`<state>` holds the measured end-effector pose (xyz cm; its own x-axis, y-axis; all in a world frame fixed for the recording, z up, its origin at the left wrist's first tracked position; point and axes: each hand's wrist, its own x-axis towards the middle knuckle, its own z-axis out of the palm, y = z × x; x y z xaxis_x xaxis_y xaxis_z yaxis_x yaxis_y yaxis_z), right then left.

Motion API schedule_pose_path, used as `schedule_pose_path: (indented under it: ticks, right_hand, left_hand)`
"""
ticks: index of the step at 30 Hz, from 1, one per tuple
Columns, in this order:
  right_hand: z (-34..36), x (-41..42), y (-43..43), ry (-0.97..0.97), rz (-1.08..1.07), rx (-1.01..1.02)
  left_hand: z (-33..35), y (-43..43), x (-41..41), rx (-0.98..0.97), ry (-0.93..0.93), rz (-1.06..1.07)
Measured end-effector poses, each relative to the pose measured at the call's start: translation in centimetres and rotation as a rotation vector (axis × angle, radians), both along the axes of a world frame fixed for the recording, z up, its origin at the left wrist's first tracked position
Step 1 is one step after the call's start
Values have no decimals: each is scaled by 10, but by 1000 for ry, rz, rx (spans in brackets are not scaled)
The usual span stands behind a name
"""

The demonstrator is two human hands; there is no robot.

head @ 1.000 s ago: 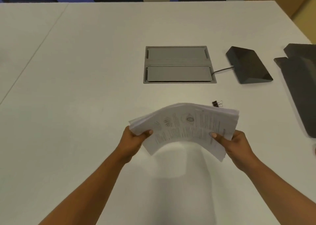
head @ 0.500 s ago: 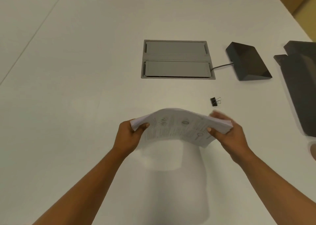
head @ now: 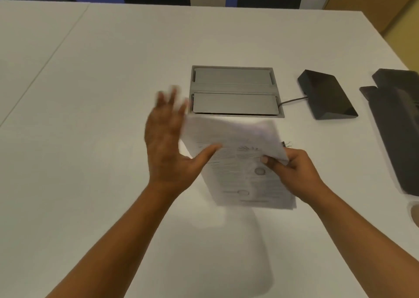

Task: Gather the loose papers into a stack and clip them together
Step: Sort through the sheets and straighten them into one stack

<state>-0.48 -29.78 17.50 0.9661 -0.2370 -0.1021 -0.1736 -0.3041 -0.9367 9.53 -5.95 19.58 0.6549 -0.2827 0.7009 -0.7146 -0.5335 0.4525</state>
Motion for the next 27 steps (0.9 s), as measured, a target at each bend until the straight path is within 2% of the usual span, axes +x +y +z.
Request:
schedule_pose_path:
  ticks: [2, 4, 5, 6, 11, 15, 23, 27]
  right_hand:
    - [-4, -4, 1, 23, -81, 220]
    - [-11, -6, 4, 37, -117, 357]
    - [-13, -7, 5, 36, -122, 381]
    - [-16, -7, 6, 35, -120, 388]
    - [-26, -7, 2, 15, -125, 300]
    - [-35, -5, 3, -14, -97, 278]
    - [-62, 1, 3, 51, -84, 275]
    - [-63, 3, -2, 100, -102, 197]
  left_hand:
    - [-8, -1, -1, -248, 406, 43]
    - [-14, -5, 0, -556, 884, -88]
    - [-19, -6, 2, -652, 1063, -175]
    - [-23, -7, 3, -663, 1150, -229]
    - [-35, -3, 6, -625, 1085, -275]
    - [-42, -8, 1, -473, 1008, -289]
    - [-65, -17, 5, -372, 1119, -286]
    - [-76, -19, 14, -399, 1175, -297]
